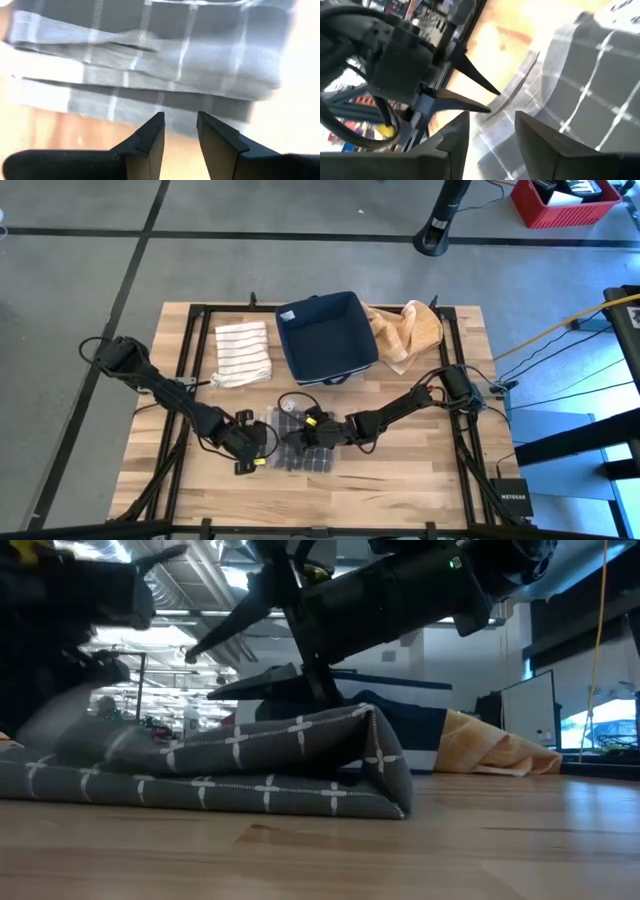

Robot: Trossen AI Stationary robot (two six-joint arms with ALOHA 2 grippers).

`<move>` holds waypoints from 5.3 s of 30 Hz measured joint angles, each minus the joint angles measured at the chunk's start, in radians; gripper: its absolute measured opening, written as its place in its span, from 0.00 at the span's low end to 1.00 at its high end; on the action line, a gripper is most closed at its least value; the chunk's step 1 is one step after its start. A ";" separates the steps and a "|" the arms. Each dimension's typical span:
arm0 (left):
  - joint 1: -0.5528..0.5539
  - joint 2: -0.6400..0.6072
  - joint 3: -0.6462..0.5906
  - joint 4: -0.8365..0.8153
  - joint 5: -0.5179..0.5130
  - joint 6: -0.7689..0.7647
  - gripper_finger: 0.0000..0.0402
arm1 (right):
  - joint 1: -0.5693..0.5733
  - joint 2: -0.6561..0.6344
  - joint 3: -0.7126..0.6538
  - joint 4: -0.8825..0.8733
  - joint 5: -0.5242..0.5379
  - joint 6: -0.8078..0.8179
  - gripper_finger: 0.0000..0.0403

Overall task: Fold towel
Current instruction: Fold the black towel

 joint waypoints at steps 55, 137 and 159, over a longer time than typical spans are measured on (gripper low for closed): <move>-0.166 0.228 0.274 0.001 -0.222 0.240 0.47 | 0.112 -0.171 -0.003 -0.456 -0.019 -0.842 0.43; -0.209 0.265 0.203 -0.842 -0.199 -0.202 0.38 | 0.113 -0.170 -0.003 -0.480 0.020 -0.837 0.43; -0.237 0.042 0.141 -0.457 -0.330 -0.128 0.33 | 0.112 -0.170 -0.003 -0.473 0.020 -0.836 0.43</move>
